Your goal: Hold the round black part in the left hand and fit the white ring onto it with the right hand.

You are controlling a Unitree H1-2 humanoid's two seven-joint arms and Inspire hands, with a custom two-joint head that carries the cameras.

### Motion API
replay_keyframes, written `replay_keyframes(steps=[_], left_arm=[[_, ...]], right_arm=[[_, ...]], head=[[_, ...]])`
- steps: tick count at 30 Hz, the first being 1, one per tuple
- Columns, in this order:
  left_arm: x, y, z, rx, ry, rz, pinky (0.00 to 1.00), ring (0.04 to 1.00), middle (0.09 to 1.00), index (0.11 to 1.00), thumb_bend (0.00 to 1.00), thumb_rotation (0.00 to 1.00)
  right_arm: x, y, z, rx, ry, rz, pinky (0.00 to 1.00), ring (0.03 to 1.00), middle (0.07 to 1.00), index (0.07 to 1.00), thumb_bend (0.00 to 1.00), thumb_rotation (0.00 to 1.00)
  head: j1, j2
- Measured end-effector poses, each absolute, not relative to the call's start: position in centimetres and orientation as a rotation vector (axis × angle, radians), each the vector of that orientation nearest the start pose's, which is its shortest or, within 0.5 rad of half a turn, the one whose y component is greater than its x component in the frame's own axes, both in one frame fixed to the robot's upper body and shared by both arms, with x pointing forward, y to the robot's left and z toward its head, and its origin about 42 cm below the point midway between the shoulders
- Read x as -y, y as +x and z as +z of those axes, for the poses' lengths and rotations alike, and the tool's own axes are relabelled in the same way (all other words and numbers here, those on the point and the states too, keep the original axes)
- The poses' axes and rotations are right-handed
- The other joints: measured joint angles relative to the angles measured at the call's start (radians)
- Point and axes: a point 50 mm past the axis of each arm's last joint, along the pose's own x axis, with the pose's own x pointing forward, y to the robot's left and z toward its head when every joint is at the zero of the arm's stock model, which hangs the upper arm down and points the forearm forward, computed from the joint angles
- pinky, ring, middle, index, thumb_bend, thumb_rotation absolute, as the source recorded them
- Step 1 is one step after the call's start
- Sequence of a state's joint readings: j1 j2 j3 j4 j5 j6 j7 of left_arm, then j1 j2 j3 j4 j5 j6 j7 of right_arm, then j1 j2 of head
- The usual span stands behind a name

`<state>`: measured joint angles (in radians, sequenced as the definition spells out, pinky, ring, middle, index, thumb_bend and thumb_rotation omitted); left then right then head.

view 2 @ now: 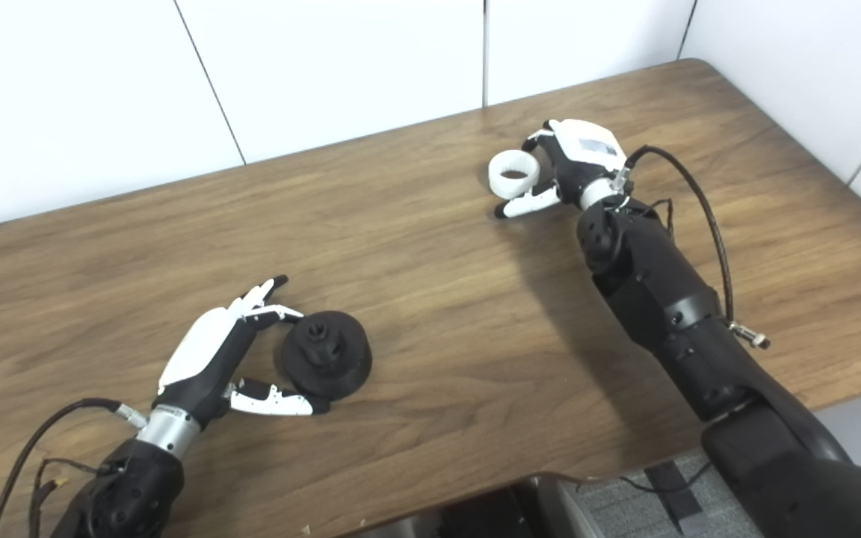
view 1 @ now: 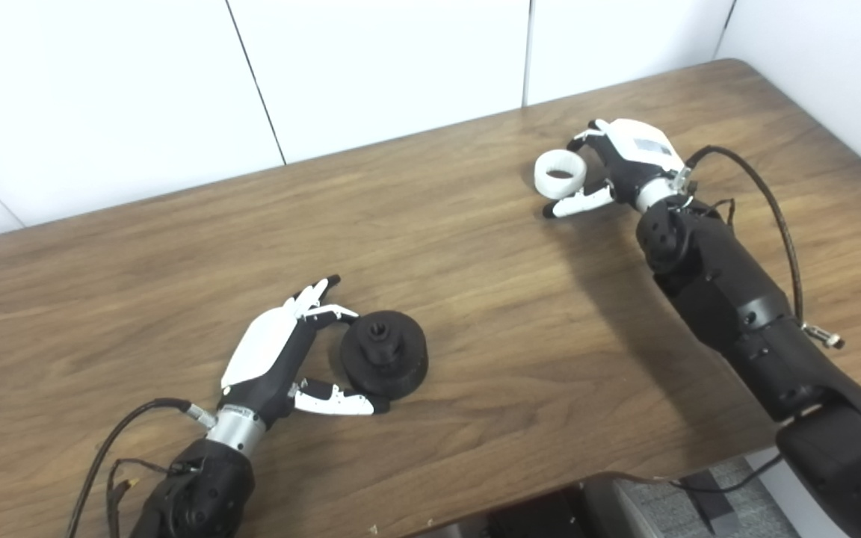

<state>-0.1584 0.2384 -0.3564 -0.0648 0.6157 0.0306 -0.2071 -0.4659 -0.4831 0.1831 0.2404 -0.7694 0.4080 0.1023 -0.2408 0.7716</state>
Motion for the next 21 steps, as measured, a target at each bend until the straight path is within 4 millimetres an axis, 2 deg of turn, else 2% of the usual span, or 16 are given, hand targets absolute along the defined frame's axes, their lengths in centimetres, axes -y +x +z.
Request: replay_keyframes(steps=[9, 21], left_arm=[[-17.27, 31.05, 13.39, 0.174, 0.891, -0.501, 1.0, 1.0, 1.0, 0.613, 0.92, 0.33], [-17.28, 31.05, 13.4, 0.173, 0.891, -0.501, 1.0, 1.0, 1.0, 0.612, 0.92, 0.33]], right_arm=[[33.12, 42.63, 19.63, -0.136, -1.26, -0.138, 0.74, 0.85, 0.908, 0.658, 0.79, 0.34], [32.92, 42.68, 19.69, -0.076, -1.256, -0.164, 0.75, 0.836, 0.884, 0.608, 0.74, 0.29]], head=[[0.005, 0.005], [0.006, 0.011]])
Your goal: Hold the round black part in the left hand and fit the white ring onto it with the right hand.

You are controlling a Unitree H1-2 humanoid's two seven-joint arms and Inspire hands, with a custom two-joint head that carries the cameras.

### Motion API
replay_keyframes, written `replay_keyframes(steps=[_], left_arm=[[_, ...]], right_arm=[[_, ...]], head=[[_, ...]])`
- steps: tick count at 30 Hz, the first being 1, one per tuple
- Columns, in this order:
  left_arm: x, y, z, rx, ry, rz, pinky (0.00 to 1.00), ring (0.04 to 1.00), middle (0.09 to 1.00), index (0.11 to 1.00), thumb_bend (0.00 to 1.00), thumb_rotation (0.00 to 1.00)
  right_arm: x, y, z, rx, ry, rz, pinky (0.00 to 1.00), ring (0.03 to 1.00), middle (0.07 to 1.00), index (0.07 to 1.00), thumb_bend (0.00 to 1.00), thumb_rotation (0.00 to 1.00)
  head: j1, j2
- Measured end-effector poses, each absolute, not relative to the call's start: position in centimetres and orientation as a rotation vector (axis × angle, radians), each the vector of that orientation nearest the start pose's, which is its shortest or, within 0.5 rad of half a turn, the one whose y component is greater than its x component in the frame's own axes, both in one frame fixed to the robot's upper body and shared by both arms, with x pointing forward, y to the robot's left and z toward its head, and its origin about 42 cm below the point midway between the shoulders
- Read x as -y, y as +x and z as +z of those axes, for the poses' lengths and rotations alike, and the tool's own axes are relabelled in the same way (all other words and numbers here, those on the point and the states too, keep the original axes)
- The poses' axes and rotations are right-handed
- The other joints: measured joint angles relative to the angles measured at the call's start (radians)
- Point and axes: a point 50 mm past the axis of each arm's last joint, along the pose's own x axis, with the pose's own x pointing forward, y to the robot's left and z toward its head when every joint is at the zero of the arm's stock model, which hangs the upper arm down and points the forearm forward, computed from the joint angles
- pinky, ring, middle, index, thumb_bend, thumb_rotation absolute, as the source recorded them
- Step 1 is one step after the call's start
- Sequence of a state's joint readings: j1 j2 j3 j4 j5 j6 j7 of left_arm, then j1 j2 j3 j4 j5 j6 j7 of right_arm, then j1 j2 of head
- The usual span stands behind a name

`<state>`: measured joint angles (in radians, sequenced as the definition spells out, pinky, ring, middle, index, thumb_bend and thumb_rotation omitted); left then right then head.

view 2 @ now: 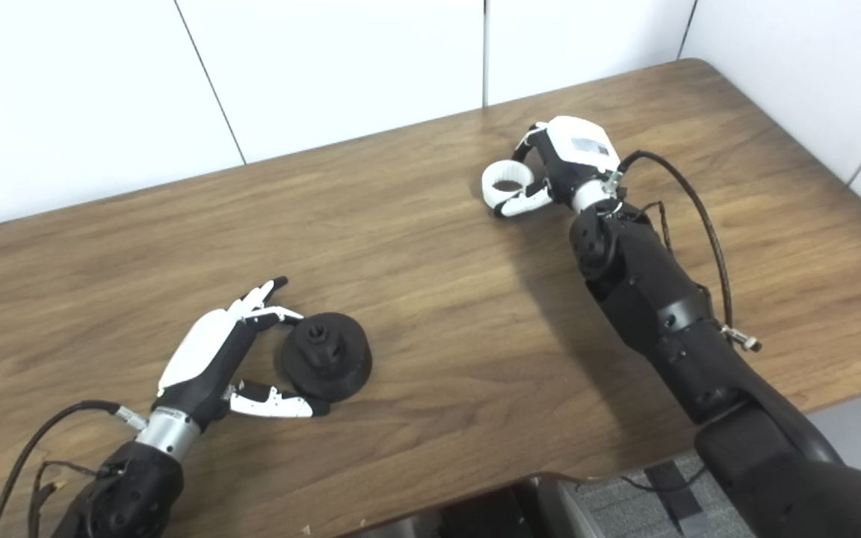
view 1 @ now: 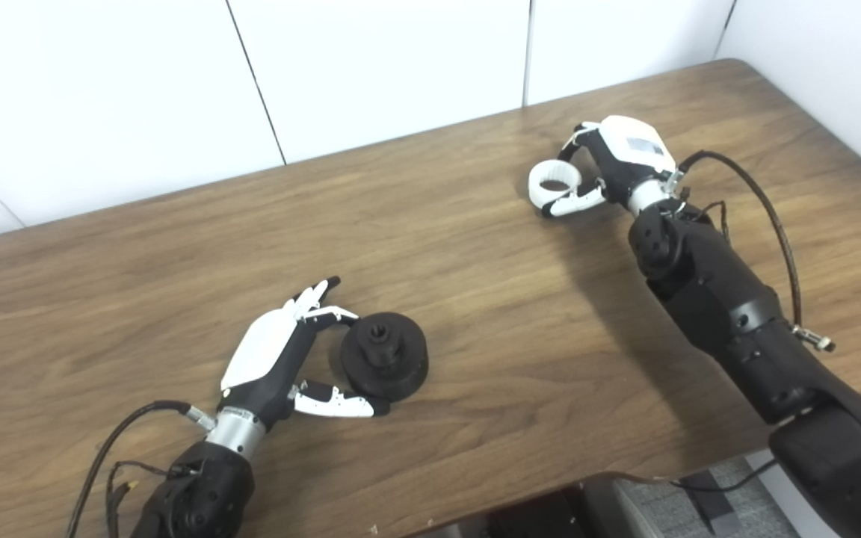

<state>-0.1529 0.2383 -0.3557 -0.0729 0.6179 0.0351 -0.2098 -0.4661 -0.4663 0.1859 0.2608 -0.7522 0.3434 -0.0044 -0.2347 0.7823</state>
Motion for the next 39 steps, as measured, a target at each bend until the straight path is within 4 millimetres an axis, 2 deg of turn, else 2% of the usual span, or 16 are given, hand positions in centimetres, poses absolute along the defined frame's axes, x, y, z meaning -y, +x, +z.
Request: replay_keyframes(steps=[6, 7, 8, 10, 18, 22, 25, 27, 33, 39], left_arm=[[-17.3, 31.0, 13.4, 0.173, 0.892, -0.501, 1.0, 1.0, 1.0, 0.61, 0.92, 0.34], [-17.3, 31.0, 13.4, 0.173, 0.892, -0.501, 1.0, 1.0, 1.0, 0.61, 0.91, 0.34], [-17.3, 31.0, 13.4, 0.173, 0.892, -0.501, 1.0, 1.0, 1.0, 0.61, 0.91, 0.34], [-17.3, 31.0, 13.4, 0.173, 0.893, -0.501, 1.0, 1.0, 1.0, 0.61, 0.91, 0.34], [-17.2, 31.0, 13.5, 0.173, 0.896, -0.5, 1.0, 1.0, 1.0, 0.609, 0.91, 0.34], [-17.2, 31.1, 13.5, 0.171, 0.894, -0.498, 1.0, 1.0, 1.0, 0.609, 0.91, 0.34], [-17.2, 31.1, 13.5, 0.17, 0.893, -0.498, 1.0, 1.0, 1.0, 0.609, 0.92, 0.33], [-17.1, 31.1, 13.5, 0.171, 0.893, -0.498, 1.0, 1.0, 1.0, 0.609, 0.91, 0.32], [-17.2, 31.1, 13.5, 0.168, 0.893, -0.496, 1.0, 1.0, 1.0, 0.609, 0.92, 0.33], [-17.1, 31.1, 13.5, 0.171, 0.895, -0.497, 1.0, 1.0, 1.0, 0.607, 0.92, 0.34]], right_arm=[[32.9, 42.7, 19.6, -0.061, -1.249, -0.168, 0.76, 0.834, 0.873, 0.59, 0.71, 0.26], [32.9, 42.7, 19.6, -0.058, -1.246, -0.167, 0.75, 0.826, 0.87, 0.567, 0.67, 0.24], [32.9, 42.7, 19.6, -0.054, -1.242, -0.165, 0.74, 0.822, 0.867, 0.523, 0.58, 0.19], [32.9, 42.7, 19.6, -0.047, -1.238, -0.162, 0.74, 0.82, 0.864, 0.5, 0.53, 0.16], [32.7, 42.3, 20.0, -0.005, -1.225, -0.174, 0.72, 0.818, 0.857, 0.491, 0.52, 0.16], [32.2, 41.3, 21.4, 0.061, -1.207, -0.191, 0.78, 0.812, 0.86, 0.492, 0.52, 0.16], [32.1, 40.8, 22.8, 0.111, -1.192, -0.22, 0.85, 0.846, 0.875, 0.493, 0.52, 0.16], [31.8, 40.4, 23.9, 0.146, -1.182, -0.233, 0.86, 0.853, 0.88, 0.493, 0.52, 0.16], [31.2, 39.3, 26.3, 0.213, -1.164, -0.273, 0.83, 0.858, 0.881, 0.493, 0.52, 0.16], [30.9, 38.9, 27.0, 0.236, -1.178, -0.275, 0.78, 0.851, 0.883, 0.494, 0.52, 0.16]], head=[[0.005, 0.002], [0.005, 0.005], [0.005, 0.003], [0.005, 0.003], [0.0, 0.008], [0.002, 0.008], [0.0, 0.009], [0.0, 0.008], [-0.005, 0.011], [0.018, 0.023]])
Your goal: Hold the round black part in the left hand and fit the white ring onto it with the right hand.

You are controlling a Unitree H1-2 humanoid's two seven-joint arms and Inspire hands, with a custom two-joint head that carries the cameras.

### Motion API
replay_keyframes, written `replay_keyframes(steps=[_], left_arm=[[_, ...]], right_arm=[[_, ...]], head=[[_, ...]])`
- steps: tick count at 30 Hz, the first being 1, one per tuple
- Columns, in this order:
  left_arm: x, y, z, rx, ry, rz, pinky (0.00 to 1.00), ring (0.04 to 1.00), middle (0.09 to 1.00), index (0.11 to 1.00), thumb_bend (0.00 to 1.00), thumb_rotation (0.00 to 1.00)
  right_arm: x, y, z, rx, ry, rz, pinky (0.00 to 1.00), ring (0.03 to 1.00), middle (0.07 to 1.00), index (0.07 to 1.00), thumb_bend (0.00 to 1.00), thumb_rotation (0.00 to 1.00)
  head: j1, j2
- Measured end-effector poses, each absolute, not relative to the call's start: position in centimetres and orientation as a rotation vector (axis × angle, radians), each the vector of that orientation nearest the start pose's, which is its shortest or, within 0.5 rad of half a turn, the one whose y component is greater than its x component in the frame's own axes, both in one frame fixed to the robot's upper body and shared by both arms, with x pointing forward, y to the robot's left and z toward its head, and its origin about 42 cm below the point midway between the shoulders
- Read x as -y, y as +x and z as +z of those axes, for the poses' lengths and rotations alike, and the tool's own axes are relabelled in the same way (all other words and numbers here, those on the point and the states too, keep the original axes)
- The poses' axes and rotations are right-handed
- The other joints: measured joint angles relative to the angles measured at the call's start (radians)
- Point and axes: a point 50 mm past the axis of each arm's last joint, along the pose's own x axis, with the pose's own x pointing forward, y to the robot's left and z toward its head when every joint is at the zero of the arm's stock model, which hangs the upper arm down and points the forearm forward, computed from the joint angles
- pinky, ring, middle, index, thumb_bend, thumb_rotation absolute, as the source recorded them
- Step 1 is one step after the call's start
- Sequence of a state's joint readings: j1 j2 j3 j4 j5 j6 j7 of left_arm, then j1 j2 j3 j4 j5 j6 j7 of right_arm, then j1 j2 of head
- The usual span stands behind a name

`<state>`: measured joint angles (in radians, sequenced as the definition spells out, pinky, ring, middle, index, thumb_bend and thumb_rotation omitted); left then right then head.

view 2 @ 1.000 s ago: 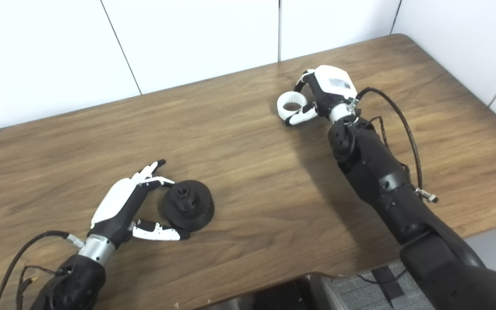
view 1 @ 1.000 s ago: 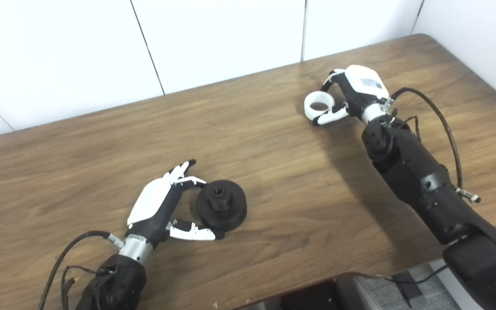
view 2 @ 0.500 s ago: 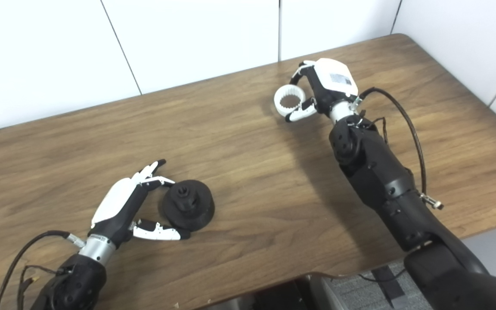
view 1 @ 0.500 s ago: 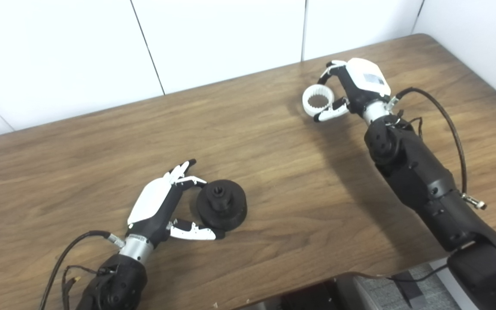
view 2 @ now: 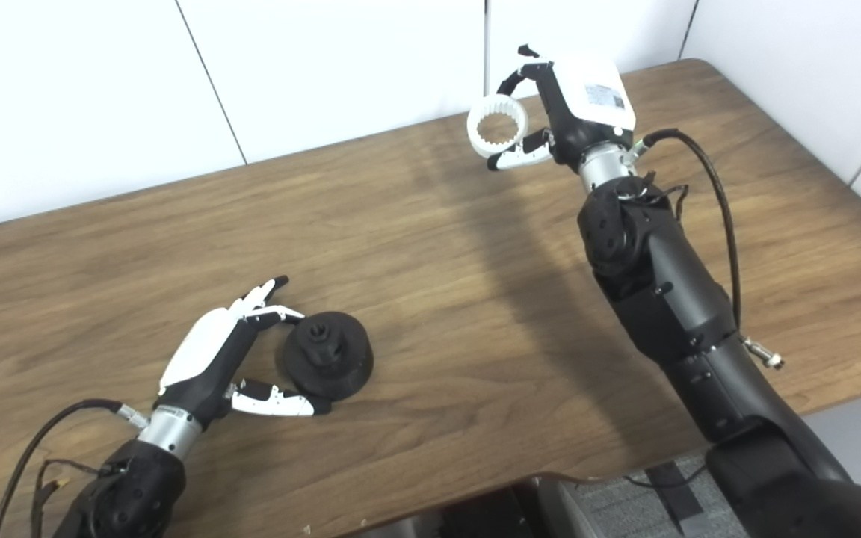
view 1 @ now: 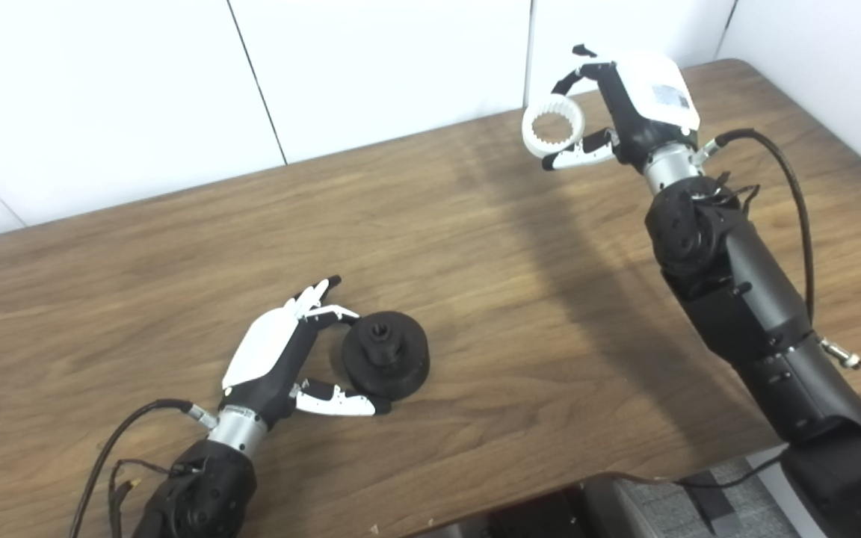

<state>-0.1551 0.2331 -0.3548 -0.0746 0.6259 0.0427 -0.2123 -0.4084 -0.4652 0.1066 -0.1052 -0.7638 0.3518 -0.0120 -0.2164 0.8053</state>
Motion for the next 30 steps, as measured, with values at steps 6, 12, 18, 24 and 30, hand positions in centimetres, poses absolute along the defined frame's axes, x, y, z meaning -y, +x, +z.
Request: replay_keyframes(steps=[6, 12, 18, 24, 30], left_arm=[[-16.7, 31.3, 13.6, 0.156, 0.892, -0.496, 1.0, 1.0, 1.0, 0.604, 0.91, 0.33], [-16.3, 32.0, 14.2, 0.137, 0.894, -0.499, 1.0, 1.0, 1.0, 0.597, 0.92, 0.29], [-15.7, 32.1, 14.3, 0.138, 0.884, -0.499, 1.0, 1.0, 1.0, 0.602, 0.92, 0.3], [-15.5, 32.0, 14.3, 0.134, 0.896, -0.493, 1.0, 1.0, 1.0, 0.608, 0.92, 0.31], [-15.1, 32.0, 14.3, 0.126, 0.897, -0.49, 1.0, 1.0, 1.0, 0.607, 0.92, 0.31]], right_arm=[[30.9, 37.2, 27.2, 0.26, -1.166, -0.284, 0.74, 0.821, 0.866, 0.492, 0.52, 0.16], [30.8, 36.0, 26.8, 0.269, -1.141, -0.284, 0.76, 0.812, 0.867, 0.491, 0.52, 0.15], [30.6, 34.8, 25.5, 0.262, -1.131, -0.253, 0.74, 0.8, 0.865, 0.491, 0.52, 0.15], [30.2, 33.6, 25.3, 0.298, -1.127, -0.23, 0.69, 0.784, 0.854, 0.491, 0.52, 0.16], [28.4, 31.7, 24.8, 0.333, -1.077, -0.168, 0.67, 0.806, 0.856, 0.492, 0.52, 0.16]], head=[[0.058, 0.058], [0.106, 0.089], [0.144, 0.086], [0.172, 0.084], [0.177, 0.086]])
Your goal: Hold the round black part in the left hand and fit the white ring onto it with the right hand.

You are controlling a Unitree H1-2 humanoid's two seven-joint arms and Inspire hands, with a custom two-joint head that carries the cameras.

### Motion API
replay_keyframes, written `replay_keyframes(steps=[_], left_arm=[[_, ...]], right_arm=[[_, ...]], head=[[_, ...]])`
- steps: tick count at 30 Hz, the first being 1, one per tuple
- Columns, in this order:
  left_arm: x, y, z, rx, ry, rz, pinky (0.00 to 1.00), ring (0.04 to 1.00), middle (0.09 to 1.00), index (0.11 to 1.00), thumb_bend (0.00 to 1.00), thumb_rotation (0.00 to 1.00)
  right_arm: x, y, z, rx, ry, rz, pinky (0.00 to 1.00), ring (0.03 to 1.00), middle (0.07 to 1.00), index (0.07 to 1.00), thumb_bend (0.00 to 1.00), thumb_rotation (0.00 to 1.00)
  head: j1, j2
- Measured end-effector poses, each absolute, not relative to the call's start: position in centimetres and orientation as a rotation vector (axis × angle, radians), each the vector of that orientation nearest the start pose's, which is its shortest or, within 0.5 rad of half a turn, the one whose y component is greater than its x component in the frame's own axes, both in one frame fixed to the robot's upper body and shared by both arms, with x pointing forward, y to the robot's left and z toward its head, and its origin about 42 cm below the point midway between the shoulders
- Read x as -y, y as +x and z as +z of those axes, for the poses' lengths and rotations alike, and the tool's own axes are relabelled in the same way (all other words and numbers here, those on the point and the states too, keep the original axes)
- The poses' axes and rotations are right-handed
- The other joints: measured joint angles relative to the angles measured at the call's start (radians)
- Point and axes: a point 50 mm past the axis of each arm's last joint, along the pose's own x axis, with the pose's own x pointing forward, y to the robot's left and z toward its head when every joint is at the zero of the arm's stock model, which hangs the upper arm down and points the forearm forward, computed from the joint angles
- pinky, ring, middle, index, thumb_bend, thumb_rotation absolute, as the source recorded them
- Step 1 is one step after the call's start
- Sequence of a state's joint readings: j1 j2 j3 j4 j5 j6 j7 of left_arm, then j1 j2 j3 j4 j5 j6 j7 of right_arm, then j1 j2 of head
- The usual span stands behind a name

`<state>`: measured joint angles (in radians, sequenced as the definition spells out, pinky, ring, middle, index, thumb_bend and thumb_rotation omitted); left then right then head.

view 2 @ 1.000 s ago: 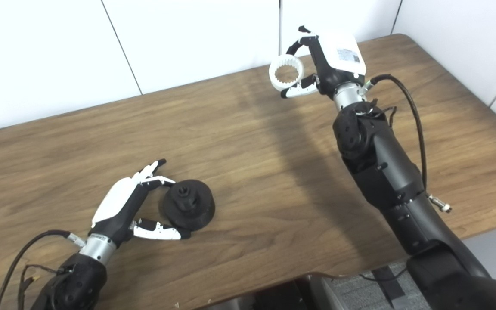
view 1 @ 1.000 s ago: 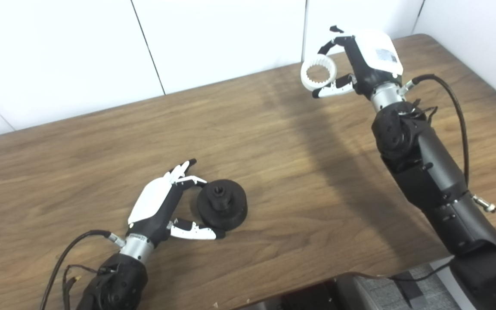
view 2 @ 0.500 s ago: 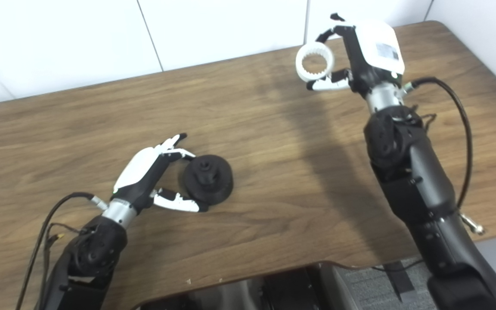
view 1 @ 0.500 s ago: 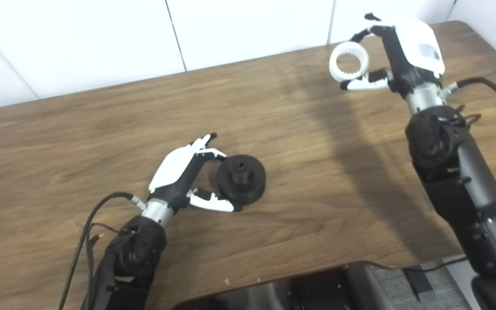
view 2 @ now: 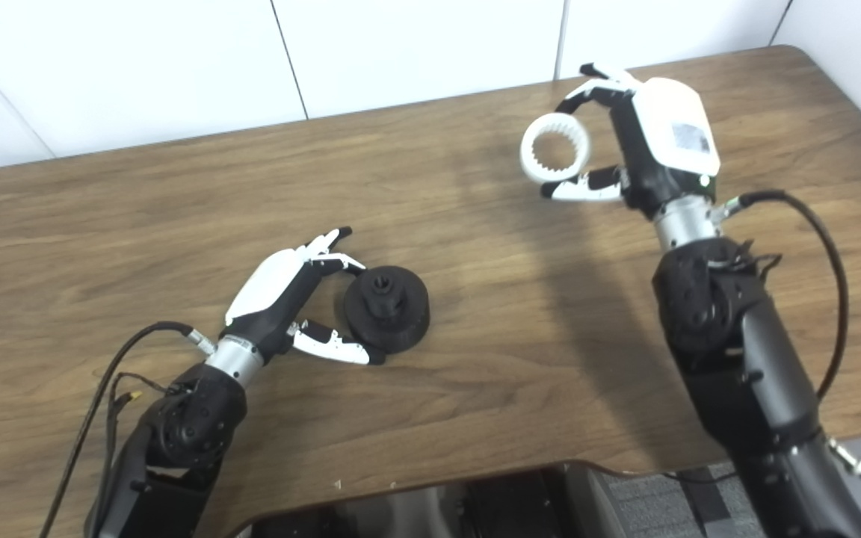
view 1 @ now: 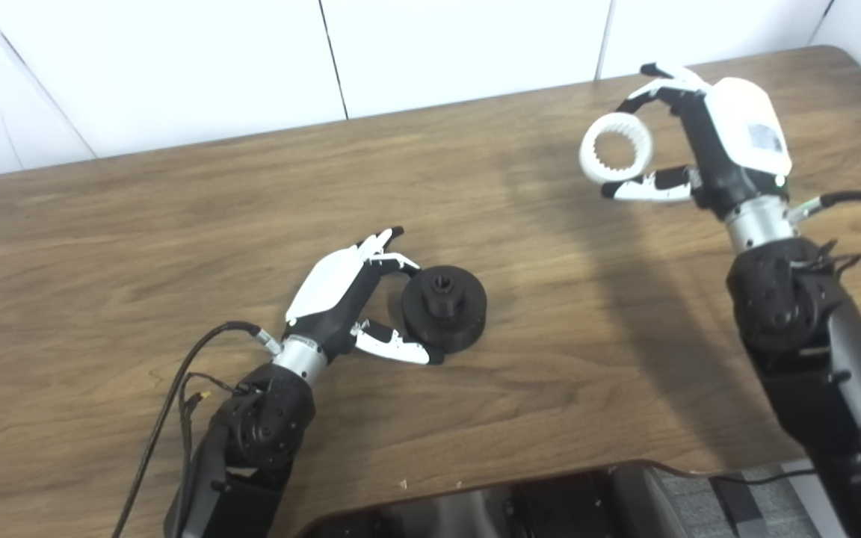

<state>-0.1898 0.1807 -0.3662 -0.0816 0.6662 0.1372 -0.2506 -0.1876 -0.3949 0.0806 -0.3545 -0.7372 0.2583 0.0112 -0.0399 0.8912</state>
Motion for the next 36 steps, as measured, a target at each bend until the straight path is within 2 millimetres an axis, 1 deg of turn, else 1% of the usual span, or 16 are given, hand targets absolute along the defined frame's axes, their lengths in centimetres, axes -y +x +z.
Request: replay_keyframes(steps=[4, 8, 16, 18, 20, 22, 25, 27, 33, 36], left_arm=[[-15.1, 32.0, 14.3, 0.126, 0.897, -0.49, 1.0, 1.0, 1.0, 0.608, 0.92, 0.3], [-15.1, 32.0, 14.2, 0.126, 0.899, -0.491, 1.0, 1.0, 1.0, 0.605, 0.92, 0.3], [-14.9, 32.0, 14.3, 0.123, 0.893, -0.49, 1.0, 1.0, 1.0, 0.605, 0.92, 0.3], [-14.8, 31.9, 14.3, 0.124, 0.891, -0.491, 1.0, 1.0, 1.0, 0.604, 0.92, 0.31], [-14.7, 31.9, 14.2, 0.125, 0.891, -0.493, 1.0, 1.0, 1.0, 0.603, 0.92, 0.32], [-14.7, 31.9, 14.2, 0.125, 0.891, -0.493, 1.0, 1.0, 1.0, 0.603, 0.92, 0.31], [-14.5, 31.9, 14.3, 0.126, 0.889, -0.494, 1.0, 1.0, 1.0, 0.604, 0.92, 0.32], [-14.4, 31.9, 14.3, 0.127, 0.889, -0.494, 1.0, 1.0, 1.0, 0.605, 0.92, 0.32], [-14.3, 31.9, 14.3, 0.126, 0.888, -0.494, 1.0, 1.0, 1.0, 0.606, 0.92, 0.32], [-14.3, 31.9, 14.3, 0.125, 0.885, -0.494, 1.0, 1.0, 1.0, 0.606, 0.92, 0.32]], right_arm=[[26.7, 30.5, 24.3, 0.337, -1.046, -0.114, 0.66, 0.804, 0.859, 0.492, 0.52, 0.16], [25.2, 29.5, 24.5, 0.359, -1.024, -0.072, 0.68, 0.808, 0.854, 0.492, 0.52, 0.16], [22.9, 27.8, 24.5, 0.377, -0.987, 0.012, 0.69, 0.809, 0.857, 0.493, 0.52, 0.16], [22.5, 27.6, 24.2, 0.367, -0.975, 0.032, 0.66, 0.791, 0.852, 0.493, 0.52, 0.16], [22.1, 27.2, 23.9, 0.36, -0.964, 0.048, 0.65, 0.783, 0.847, 0.492, 0.52, 0.16], [21.6, 26.9, 23.7, 0.367, -0.954, 0.066, 0.66, 0.779, 0.842, 0.492, 0.52, 0.16], [20.9, 26.7, 23.6, 0.382, -0.947, 0.094, 0.73, 0.797, 0.849, 0.492, 0.52, 0.16], [20.1, 26.4, 23.8, 0.396, -0.932, 0.121, 0.76, 0.807, 0.853, 0.493, 0.52, 0.16], [18.6, 26.2, 23.7, 0.398, -0.906, 0.164, 0.73, 0.802, 0.854, 0.493, 0.52, 0.16], [18.0, 26.0, 23.5, 0.399, -0.902, 0.19, 0.74, 0.804, 0.855, 0.493, 0.52, 0.16]], head=[[0.003, -0.003], [0.008, 0.0], [0.031, 0.003], [0.032, 0.003], [0.037, 0.003], [0.04, 0.003], [0.04, 0.003], [0.041, 0.003], [0.044, 0.005], [0.044, 0.006]])
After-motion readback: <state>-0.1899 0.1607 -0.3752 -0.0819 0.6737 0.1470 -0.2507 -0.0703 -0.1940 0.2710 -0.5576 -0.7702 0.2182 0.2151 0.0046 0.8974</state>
